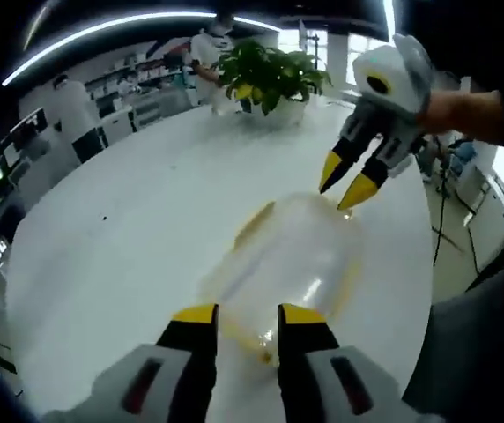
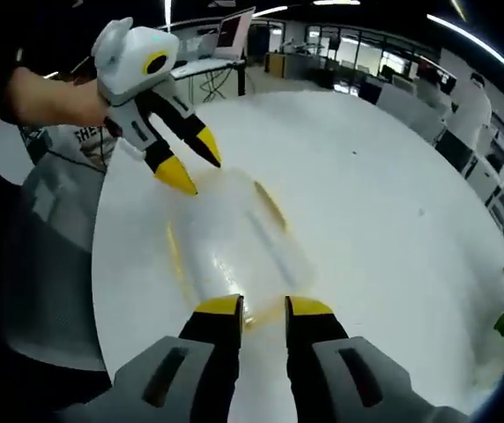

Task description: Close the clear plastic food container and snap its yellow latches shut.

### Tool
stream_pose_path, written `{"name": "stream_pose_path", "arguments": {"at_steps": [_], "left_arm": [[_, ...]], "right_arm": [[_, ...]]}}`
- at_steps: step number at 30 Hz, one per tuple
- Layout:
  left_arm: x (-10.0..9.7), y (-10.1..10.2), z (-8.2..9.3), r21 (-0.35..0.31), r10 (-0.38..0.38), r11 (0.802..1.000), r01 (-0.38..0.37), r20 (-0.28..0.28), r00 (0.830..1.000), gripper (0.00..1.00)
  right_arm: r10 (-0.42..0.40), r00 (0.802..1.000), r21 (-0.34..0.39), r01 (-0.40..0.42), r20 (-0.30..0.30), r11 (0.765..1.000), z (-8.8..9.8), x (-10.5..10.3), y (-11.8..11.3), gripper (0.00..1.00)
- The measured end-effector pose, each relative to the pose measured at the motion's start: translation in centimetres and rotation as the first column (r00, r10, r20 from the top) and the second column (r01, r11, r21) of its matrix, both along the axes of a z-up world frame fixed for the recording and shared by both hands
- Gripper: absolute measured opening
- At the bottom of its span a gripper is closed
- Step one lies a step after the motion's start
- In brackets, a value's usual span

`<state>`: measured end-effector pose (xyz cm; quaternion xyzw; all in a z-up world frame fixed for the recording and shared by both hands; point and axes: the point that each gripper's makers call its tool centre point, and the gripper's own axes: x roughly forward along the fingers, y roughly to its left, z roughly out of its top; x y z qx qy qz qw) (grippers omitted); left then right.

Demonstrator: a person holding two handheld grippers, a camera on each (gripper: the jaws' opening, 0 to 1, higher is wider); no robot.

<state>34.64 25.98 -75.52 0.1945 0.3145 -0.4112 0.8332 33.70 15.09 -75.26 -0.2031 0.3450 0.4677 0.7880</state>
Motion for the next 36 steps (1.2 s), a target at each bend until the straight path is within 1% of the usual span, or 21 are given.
{"name": "stream_pose_path", "arguments": {"at_steps": [2, 3, 4, 5, 6, 7, 8, 9, 14, 17, 20, 22, 24, 26, 28, 31, 33, 36], "left_arm": [[0.3, -0.6, 0.4, -0.014, -0.012, 1.000, 0.012, 0.009, 1.000, 0.17], [0.4, -0.7, 0.4, -0.017, -0.017, 1.000, 0.017, 0.010, 1.000, 0.16], [0.3, -1.3, 0.5, -0.027, -0.035, 0.999, 0.035, 0.003, 0.999, 0.14], [0.1, -1.7, 0.5, -0.037, -0.052, 0.998, 0.052, -0.008, 0.999, 0.14], [-0.2, -2.3, 0.5, -0.043, -0.080, 0.996, 0.080, -0.012, 0.997, 0.14], [-0.5, -2.8, 0.3, -0.031, -0.117, 0.993, 0.117, -0.010, 0.993, 0.14], [-0.6, -3.0, 0.3, -0.013, -0.141, 0.990, 0.142, 0.007, 0.990, 0.14], [-0.9, -3.3, 0.1, 0.004, -0.171, 0.985, 0.171, 0.007, 0.985, 0.15], [-1.9, -4.6, 0.0, 0.022, -0.246, 0.969, 0.245, 0.015, 0.969, 0.17], [-2.0, -4.6, -0.1, 0.021, -0.253, 0.967, 0.253, 0.005, 0.968, 0.18], [-2.1, -4.6, 0.0, 0.011, -0.251, 0.968, 0.251, -0.003, 0.968, 0.19], [-2.4, -4.6, 0.0, 0.014, -0.254, 0.967, 0.254, -0.002, 0.967, 0.20], [-2.7, -4.7, 0.2, 0.010, -0.265, 0.964, 0.265, 0.002, 0.964, 0.21], [-3.0, -5.0, 0.2, 0.026, -0.301, 0.953, 0.301, 0.024, 0.953, 0.21], [-3.2, -5.1, 0.1, 0.031, -0.306, 0.952, 0.305, 0.021, 0.952, 0.22], [-3.6, -5.2, 0.0, 0.024, -0.307, 0.952, 0.307, 0.007, 0.952, 0.24], [-3.8, -5.4, -0.1, 0.022, -0.313, 0.950, 0.312, 0.006, 0.950, 0.27], [-4.0, -5.6, -0.4, 0.022, -0.316, 0.948, 0.316, -0.004, 0.949, 0.32]], "right_arm": [[0.014, 1.000, 0.015, -0.015, 0.016, 1.000, 0.5, 0.3, 0.5, 0.09], [0.035, 0.999, 0.025, -0.036, 0.040, 0.999, 0.9, 0.7, 1.2, 0.05], [0.055, 0.997, 0.028, -0.056, 0.058, 0.998, 1.1, 0.9, 1.6, 0.00], [0.059, 0.997, 0.022, -0.060, 0.055, 0.998, 1.0, 0.9, 2.2, 0.00], [0.100, 0.993, 0.022, -0.101, 0.071, 0.995, 0.9, 1.1, 2.9, 0.00], [0.127, 0.989, 0.004, -0.127, 0.070, 0.992, 0.4, 1.0, 3.5, 0.00], [0.130, 0.989, -0.011, -0.129, 0.072, 0.992, 0.4, 1.0, 3.8, 0.00], [0.142, 0.988, -0.028, -0.140, 0.069, 0.990, 0.0, 1.1, 4.2, 0.00], [0.175, 0.982, -0.031, -0.173, 0.065, 0.984, -0.5, 1.3, 5.6, 0.00], [0.167, 0.984, -0.042, -0.165, 0.067, 0.985, -0.8, 2.0, 5.8, 0.00], [0.132, 0.990, -0.024, -0.131, 0.052, 0.991, -0.6, 2.8, 5.7, 0.02], [0.129, 0.990, -0.023, -0.128, 0.051, 0.992, -0.6, 3.1, 5.7, 0.02], [0.140, 0.988, -0.029, -0.139, 0.057, 0.990, -0.5, 3.6, 5.6, 0.00], [0.134, 0.990, -0.031, -0.133, 0.049, 0.991, -0.5, 4.0, 5.5, 0.02], [0.140, 0.989, -0.028, -0.139, 0.042, 0.990, -0.4, 4.1, 5.6, 0.03], [0.165, 0.986, -0.037, -0.164, 0.016, 0.986, -0.6, 3.9, 5.7, 0.05], [0.174, 0.985, -0.029, -0.174, -0.015, 0.984, -0.6, 3.7, 5.8, 0.08], [0.177, 0.984, -0.041, -0.178, -0.036, 0.983, -1.0, 4.0, 5.6, 0.08]]}}
